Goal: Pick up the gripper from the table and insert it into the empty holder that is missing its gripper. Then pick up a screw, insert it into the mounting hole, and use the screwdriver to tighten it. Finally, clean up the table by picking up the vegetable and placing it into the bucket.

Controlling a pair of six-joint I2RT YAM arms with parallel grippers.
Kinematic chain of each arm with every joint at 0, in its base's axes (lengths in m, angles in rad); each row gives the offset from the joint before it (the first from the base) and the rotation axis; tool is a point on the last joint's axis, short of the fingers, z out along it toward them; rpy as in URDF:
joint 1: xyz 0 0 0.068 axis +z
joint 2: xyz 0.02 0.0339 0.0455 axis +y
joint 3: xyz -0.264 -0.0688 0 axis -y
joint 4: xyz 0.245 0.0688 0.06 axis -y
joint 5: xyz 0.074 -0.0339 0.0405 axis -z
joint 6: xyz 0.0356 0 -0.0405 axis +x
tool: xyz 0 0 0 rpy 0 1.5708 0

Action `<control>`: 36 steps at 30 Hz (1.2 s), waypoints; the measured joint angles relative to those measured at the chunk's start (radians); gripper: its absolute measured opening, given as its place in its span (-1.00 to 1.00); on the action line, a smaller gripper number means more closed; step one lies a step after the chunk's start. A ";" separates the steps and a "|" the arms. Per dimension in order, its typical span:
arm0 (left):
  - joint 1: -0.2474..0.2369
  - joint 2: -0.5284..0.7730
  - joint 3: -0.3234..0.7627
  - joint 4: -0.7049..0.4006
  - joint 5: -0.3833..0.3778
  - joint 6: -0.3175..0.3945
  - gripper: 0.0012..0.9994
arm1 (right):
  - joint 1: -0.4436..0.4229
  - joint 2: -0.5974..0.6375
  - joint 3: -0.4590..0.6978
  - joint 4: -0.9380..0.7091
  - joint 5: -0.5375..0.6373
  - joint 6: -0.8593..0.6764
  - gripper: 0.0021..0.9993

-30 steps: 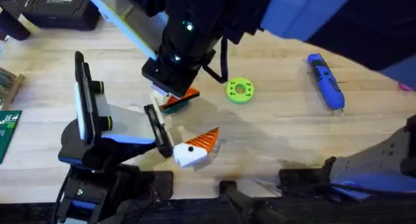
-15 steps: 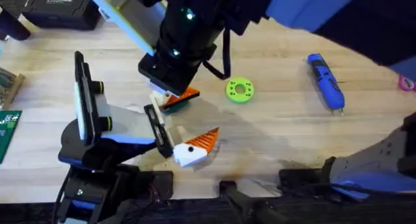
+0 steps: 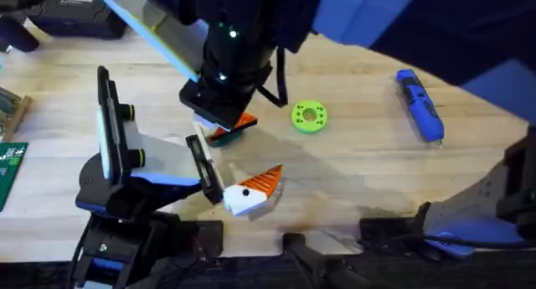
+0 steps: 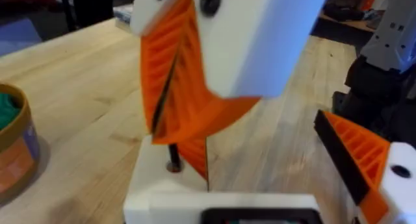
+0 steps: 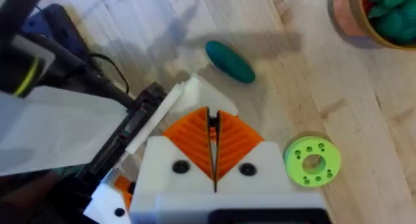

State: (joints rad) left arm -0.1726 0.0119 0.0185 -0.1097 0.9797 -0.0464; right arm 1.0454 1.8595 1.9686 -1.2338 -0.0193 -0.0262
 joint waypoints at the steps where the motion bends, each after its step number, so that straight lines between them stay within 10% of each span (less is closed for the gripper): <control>1: 0.000 0.002 0.000 0.000 0.001 -0.006 0.97 | 0.000 0.006 0.002 0.008 -0.001 0.000 -0.99; 36: 0.000 0.000 0.000 0.001 0.005 0.005 0.97 | 0.000 0.008 0.005 -0.015 -0.031 -0.011 -0.99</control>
State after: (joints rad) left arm -0.1726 0.0116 0.0185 -0.1089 0.9842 -0.0410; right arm 1.0454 1.8675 1.9739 -1.2484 -0.0505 -0.0372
